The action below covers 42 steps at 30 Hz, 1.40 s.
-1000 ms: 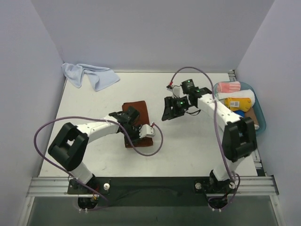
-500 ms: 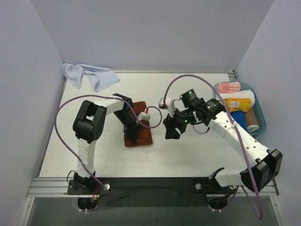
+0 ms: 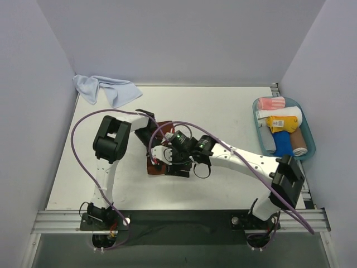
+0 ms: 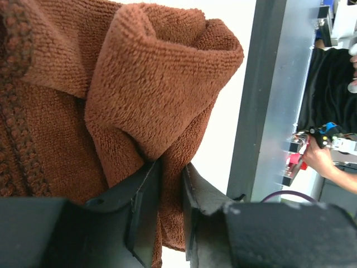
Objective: Roll the towels
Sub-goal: Roll the towel
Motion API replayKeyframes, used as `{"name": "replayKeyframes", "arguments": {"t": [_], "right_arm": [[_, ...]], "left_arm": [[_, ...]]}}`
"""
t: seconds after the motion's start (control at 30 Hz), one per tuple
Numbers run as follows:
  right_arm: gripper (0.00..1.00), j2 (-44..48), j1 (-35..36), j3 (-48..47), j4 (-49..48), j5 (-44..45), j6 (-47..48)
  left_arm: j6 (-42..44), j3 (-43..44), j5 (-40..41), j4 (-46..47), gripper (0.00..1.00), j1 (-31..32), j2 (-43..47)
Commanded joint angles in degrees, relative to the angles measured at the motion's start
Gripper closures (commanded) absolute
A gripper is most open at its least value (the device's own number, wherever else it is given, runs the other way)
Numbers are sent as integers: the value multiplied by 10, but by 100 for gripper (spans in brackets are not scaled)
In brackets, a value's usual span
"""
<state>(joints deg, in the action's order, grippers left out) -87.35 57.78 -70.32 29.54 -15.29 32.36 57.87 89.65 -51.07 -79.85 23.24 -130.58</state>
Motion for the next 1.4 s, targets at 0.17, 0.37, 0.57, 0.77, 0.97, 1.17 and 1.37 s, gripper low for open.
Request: {"name": "replayKeyframes", "arguments": {"t": [0.17, 0.37, 0.57, 0.77, 0.97, 1.17, 1.37], "right_arm": [[40, -72, 24, 16, -140, 47, 82], [40, -117, 23, 52, -195, 29, 91], [42, -148, 2, 99, -251, 24, 90], [55, -171, -34, 90, -236, 0, 72], [95, -179, -57, 53, -154, -79, 42], [100, -193, -75, 29, -72, -164, 17], [100, -257, -104, -25, 13, -257, -3]], "left_arm": [[41, -3, 45, 5, 63, -7, -33], [41, -2, 45, 5, 63, -13, -35], [42, -3, 48, 4, 62, -21, -36], [44, -7, 47, 5, 62, -28, -36], [33, -16, 0, 15, 59, -55, -11], [-3, -29, -43, 37, 48, -114, 48], [-31, -47, -72, 56, 39, -194, 122]]}}
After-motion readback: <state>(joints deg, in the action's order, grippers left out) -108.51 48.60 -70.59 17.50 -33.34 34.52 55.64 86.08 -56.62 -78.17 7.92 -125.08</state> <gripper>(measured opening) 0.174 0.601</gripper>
